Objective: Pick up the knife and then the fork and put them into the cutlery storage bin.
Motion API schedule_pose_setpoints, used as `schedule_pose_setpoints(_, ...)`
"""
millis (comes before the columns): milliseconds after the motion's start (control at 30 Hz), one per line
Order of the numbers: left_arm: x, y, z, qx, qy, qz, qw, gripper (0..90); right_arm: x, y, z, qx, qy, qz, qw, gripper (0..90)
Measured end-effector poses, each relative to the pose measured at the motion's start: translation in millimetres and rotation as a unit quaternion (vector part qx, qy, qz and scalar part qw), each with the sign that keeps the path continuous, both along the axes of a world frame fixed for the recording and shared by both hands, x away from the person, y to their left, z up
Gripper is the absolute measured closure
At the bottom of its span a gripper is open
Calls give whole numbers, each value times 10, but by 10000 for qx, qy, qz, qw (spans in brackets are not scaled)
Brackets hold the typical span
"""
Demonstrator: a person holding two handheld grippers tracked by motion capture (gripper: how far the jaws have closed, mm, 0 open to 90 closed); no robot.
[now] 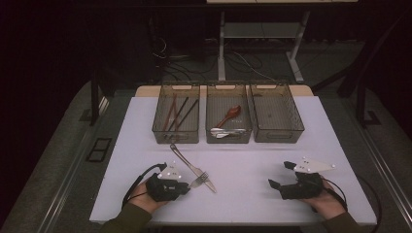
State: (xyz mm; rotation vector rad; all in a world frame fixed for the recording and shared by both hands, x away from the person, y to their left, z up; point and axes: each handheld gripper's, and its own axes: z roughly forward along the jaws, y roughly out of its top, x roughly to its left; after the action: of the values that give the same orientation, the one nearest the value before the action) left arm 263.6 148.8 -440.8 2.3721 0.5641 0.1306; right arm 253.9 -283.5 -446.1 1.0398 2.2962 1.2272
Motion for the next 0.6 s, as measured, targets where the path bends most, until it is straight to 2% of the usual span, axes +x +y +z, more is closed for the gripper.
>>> schedule_pose_setpoints(67,-4,3,-10,-50,-1,51,10000,820,-3,0,1,6,8,-4,10000,119)
schedule_pose_setpoints(233,-2,2,-5,4,-26,38,10000,841,-2,1,0,-1,8,3,10000,119)
schedule_pose_setpoints(333,18,19,-7,-60,53,45,10000,851,-4,3,0,-4,-2,1,10000,119)
schedule_pose_setpoints(500,17,24,3,-51,6,13,10000,854,-6,4,2,-26,-8,17,10000,119)
schedule_pose_setpoints(600,16,41,21,-134,-31,54,9999,854,-3,4,1,-23,-9,8,10000,119)
